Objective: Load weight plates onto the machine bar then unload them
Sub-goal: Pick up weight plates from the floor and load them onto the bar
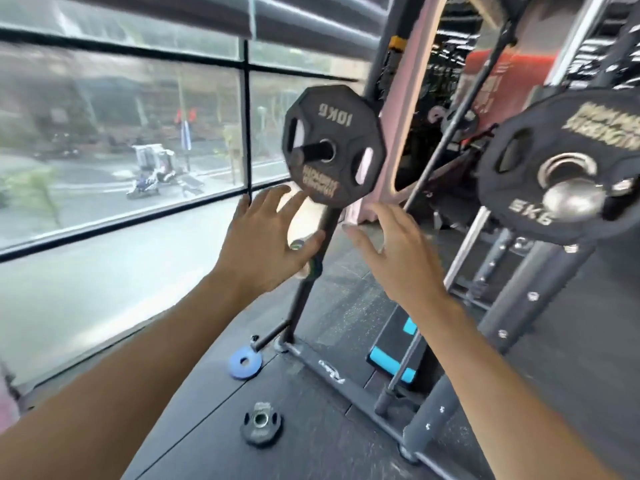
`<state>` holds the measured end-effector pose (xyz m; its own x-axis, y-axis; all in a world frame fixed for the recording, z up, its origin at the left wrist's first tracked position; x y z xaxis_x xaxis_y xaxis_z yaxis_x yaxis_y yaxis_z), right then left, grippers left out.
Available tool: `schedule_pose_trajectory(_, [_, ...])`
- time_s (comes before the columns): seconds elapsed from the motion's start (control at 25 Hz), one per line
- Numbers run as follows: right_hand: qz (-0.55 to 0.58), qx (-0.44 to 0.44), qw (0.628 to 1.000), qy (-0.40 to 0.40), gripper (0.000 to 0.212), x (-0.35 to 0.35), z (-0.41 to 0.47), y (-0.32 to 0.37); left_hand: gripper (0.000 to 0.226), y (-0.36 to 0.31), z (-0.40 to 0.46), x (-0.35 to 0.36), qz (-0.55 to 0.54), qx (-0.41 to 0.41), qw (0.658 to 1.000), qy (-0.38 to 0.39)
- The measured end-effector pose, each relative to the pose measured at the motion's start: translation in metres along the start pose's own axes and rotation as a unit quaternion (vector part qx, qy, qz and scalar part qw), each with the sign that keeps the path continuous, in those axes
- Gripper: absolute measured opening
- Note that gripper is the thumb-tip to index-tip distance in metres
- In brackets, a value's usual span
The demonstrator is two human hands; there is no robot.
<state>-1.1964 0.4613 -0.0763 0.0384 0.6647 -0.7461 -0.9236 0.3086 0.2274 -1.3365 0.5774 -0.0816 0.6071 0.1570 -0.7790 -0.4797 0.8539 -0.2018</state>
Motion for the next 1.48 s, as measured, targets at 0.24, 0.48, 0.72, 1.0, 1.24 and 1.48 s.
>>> schedule_pose_trajectory(0.24, [0.021,0.018,0.990,0.140,0.056,0.158,0.007,0.016,0.078,0.140,-0.036,0.082,0.028,-0.117,0.990,0.073])
schedule_pose_trajectory(0.48, [0.035,0.020,0.962,0.269,0.070,0.318,0.019,0.032,0.082,0.269,-0.086,0.190,0.032,-0.233,0.953,0.191])
schedule_pose_trajectory(0.72, [0.019,0.035,0.926,0.375,0.062,0.447,0.002,0.040,0.086,0.361,-0.132,0.252,0.047,-0.310,0.914,0.257])
schedule_pose_trajectory(1.0, [0.012,0.013,0.885,0.465,0.064,0.592,-0.038,0.020,0.086,0.415,-0.179,0.346,0.064,-0.388,0.871,0.296])
schedule_pose_trajectory(1.24, [0.009,0.022,0.839,0.543,0.063,0.772,-0.129,-0.037,0.075,0.449,-0.258,0.520,0.043,-0.446,0.826,0.342])
schedule_pose_trajectory(1.48, [-0.042,0.089,0.794,0.600,0.067,0.920,-0.258,-0.114,0.060,0.471,-0.382,0.717,-0.012,-0.489,0.765,0.419])
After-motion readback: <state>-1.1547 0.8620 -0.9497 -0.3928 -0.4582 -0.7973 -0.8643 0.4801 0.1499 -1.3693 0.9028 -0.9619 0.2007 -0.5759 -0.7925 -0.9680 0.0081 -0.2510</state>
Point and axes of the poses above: each hand's wrist, its own z-axis towards the middle knuckle, its own x-axis out of the palm, y = z × x, the point moved 10 cm from there along z, towards the middle knuckle, and after that the axes turned 4 degrees about -z, right-handed, at the moved point
